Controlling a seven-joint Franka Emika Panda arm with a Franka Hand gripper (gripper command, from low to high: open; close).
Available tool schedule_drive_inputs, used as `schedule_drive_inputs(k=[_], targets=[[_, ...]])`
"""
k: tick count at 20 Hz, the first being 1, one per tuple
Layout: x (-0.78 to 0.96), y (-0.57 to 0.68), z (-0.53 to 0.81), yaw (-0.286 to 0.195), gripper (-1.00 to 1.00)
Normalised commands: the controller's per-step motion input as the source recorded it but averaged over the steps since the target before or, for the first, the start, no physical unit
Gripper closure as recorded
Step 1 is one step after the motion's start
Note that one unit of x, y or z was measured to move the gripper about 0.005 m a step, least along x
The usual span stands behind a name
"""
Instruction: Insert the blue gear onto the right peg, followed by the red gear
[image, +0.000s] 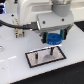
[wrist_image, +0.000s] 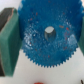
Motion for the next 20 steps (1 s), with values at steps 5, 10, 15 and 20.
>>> schedule_drive_inputs(k=[5,10,15,20], targets=[[0.51,-0.09,0.01,0.000,1.00],[0.33,-0.10,-0.02,0.000,1.00],[0.20,-0.12,-0.07,0.000,1.00],[0.21,-0.02,-0.09,0.000,1.00]])
